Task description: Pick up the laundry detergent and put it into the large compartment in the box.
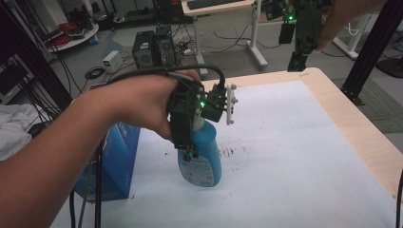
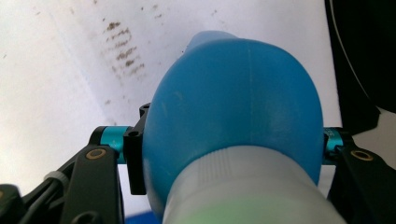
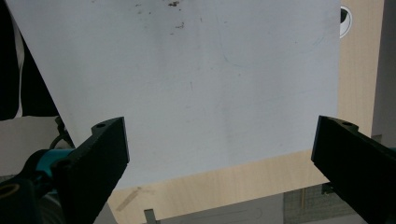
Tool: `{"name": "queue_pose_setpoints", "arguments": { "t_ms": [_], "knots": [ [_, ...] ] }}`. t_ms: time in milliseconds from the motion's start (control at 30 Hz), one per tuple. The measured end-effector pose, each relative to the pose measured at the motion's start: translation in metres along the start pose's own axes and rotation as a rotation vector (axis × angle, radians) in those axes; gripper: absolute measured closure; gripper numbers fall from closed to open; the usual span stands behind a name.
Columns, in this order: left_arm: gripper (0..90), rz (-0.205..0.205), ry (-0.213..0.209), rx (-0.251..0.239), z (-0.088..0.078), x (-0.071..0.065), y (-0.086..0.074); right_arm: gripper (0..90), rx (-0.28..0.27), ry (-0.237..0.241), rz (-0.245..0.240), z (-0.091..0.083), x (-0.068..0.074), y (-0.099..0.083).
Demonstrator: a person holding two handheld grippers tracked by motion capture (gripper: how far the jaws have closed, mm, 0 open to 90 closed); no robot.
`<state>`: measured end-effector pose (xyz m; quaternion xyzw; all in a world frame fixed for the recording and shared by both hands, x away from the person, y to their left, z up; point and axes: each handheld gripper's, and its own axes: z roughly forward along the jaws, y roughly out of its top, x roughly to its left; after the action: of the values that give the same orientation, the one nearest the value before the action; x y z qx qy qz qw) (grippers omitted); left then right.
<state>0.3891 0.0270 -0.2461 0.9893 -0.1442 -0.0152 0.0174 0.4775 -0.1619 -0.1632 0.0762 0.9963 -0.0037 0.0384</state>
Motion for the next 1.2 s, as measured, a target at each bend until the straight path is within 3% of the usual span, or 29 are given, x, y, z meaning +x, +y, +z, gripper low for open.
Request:
{"name": "queue_pose_setpoints", "arguments": {
  "t_ms": [100, 167, 200, 333, 367, 400, 433, 467, 567, 600, 633, 667, 800, 833, 900, 933, 1000, 1033, 1200],
  "knots": [
    [38.5, -0.020, 0.003, 0.016, -0.011, -0.001, -0.003, 3.1, -0.002, -0.001, -0.007, 0.000, 0.001, 0.002],
    [38.5, -0.071, 0.004, 0.033, -0.027, 0.000, -0.011, 3.1, -0.001, 0.001, -0.006, 0.000, 0.002, 0.003],
    [38.5, -0.071, 0.004, 0.033, -0.027, 0.000, -0.011, 3.1, -0.007, 0.001, -0.014, 0.001, 0.002, 0.004],
    [38.5, -0.152, 0.022, 0.036, -0.050, 0.001, -0.028, 3.1, 0.000, 0.003, -0.016, 0.002, 0.002, 0.006],
    [38.5, -0.219, 0.040, 0.016, -0.063, 0.001, -0.039, 3.1, -0.002, 0.004, -0.013, 0.002, 0.003, 0.007],
    [38.5, -0.248, 0.046, 0.009, -0.068, 0.002, -0.044, 3.1, -0.005, 0.004, -0.021, 0.002, 0.002, 0.007],
    [38.5, -0.248, 0.046, 0.009, -0.068, 0.002, -0.044, 3.1, -0.005, 0.004, -0.021, 0.002, 0.002, 0.007],
    [38.5, -0.326, 0.058, -0.005, -0.079, 0.003, -0.057, 3.1, -0.007, 0.005, -0.023, 0.003, 0.002, 0.008],
    [38.5, -0.449, 0.071, -0.027, -0.098, 0.005, -0.079, 3.1, -0.003, 0.009, -0.034, 0.005, 0.001, 0.010],
    [38.5, -0.475, 0.075, -0.030, -0.102, 0.005, -0.084, 3.1, -0.002, 0.007, -0.036, 0.006, 0.001, 0.011],
    [38.5, -0.475, 0.075, -0.030, -0.102, 0.005, -0.084, 3.1, -0.002, 0.009, -0.041, 0.006, 0.001, 0.012],
    [38.5, -0.532, 0.082, -0.044, -0.112, 0.006, -0.099, 3.1, -0.006, 0.009, -0.044, 0.007, 0.001, 0.014],
    [38.5, -0.676, 0.075, -0.034, -0.125, 0.005, -0.129, 3.1, -0.008, 0.015, -0.050, 0.007, 0.001, 0.018],
    [38.5, -0.676, 0.075, -0.034, -0.125, 0.005, -0.129, 3.1, -0.008, 0.015, -0.050, 0.007, 0.001, 0.018],
    [38.5, -0.764, 0.064, -0.035, -0.130, 0.003, -0.148, 3.1, -0.008, 0.014, -0.054, 0.009, 0.000, 0.020],
    [38.5, -0.764, 0.064, -0.035, -0.130, 0.003, -0.148, 3.1, -0.008, 0.014, -0.054, 0.009, 0.000, 0.020],
    [38.5, -0.853, 0.058, -0.039, -0.132, 0.001, -0.164, 3.1, -0.008, 0.019, -0.056, 0.011, -0.001, 0.023],
    [38.5, -0.853, 0.058, -0.039, -0.132, 0.001, -0.164, 3.1, -0.008, 0.020, -0.063, 0.012, -0.002, 0.023],
    [38.5, -0.941, 0.051, -0.022, -0.134, -0.007, -0.184, 3.1, -0.010, 0.026, -0.071, 0.013, -0.002, 0.026]
  ]
}}
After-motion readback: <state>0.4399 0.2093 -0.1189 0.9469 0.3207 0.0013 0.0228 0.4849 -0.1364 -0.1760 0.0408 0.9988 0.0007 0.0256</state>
